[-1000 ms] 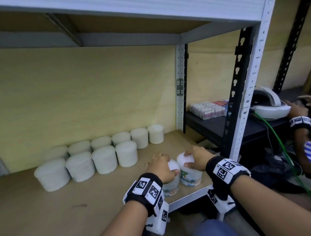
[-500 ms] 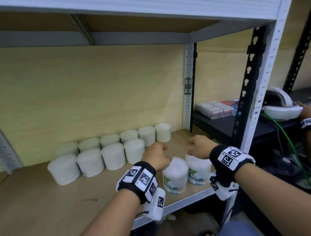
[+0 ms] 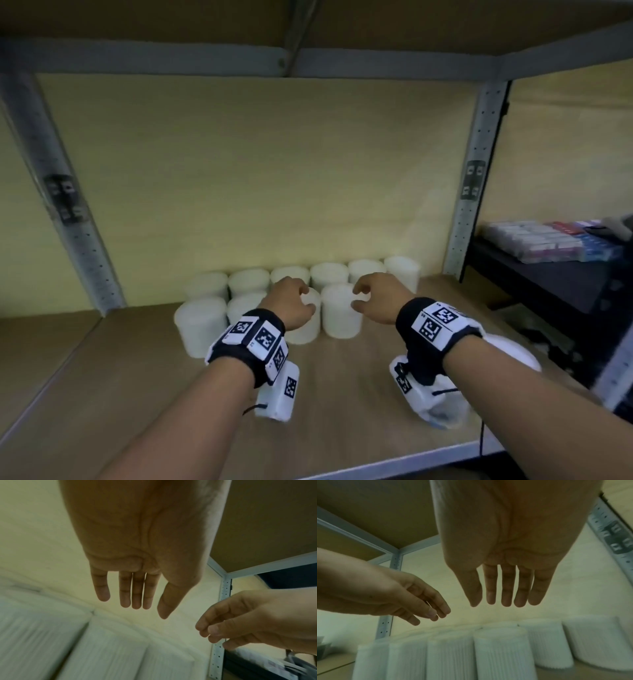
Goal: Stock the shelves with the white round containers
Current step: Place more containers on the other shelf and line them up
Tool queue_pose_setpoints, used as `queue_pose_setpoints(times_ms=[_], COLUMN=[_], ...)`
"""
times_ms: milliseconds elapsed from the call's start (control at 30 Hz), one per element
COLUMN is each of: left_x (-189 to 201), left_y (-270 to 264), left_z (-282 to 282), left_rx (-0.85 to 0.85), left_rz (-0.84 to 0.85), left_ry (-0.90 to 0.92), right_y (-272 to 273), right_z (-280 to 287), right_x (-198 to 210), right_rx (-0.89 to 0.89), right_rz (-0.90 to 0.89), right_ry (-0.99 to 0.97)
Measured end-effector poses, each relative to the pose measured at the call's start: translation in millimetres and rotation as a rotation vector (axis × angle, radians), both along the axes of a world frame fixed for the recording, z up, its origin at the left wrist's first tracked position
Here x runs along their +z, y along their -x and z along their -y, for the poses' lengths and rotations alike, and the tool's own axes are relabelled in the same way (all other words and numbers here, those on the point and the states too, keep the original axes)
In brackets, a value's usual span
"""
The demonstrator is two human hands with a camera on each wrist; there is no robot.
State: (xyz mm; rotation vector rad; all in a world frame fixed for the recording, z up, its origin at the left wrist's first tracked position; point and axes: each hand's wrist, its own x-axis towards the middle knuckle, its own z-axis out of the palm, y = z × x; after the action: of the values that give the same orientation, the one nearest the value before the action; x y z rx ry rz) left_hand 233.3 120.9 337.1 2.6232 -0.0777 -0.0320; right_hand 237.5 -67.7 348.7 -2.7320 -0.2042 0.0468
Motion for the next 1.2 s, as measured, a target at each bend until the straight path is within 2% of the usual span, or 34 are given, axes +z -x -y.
queue_pose_setpoints(times_ms=[400, 500, 733, 1200], left_x=[-26, -30, -31, -34], left_y=[-59, -65, -66, -65], left_z=[-21, -19, -14, -9], left_rx=[-0.042, -0.057, -0.083, -0.054], left_rz=[-0.063, -0.069, -0.044, -0.023], left_ry=[-0.070, -0.136, -0.205, -0.178], right_y=[-75, -79, -79, -77], right_z=[-38, -41, -43, -40], right_x=[-15, -20, -23, -23], right_rx=[0.008, 0.023, 0.024, 0.047], right_rz=[-0.158, -0.149, -0.121, -0.138], right_ry=[0.194, 0.268, 0.308, 0.281])
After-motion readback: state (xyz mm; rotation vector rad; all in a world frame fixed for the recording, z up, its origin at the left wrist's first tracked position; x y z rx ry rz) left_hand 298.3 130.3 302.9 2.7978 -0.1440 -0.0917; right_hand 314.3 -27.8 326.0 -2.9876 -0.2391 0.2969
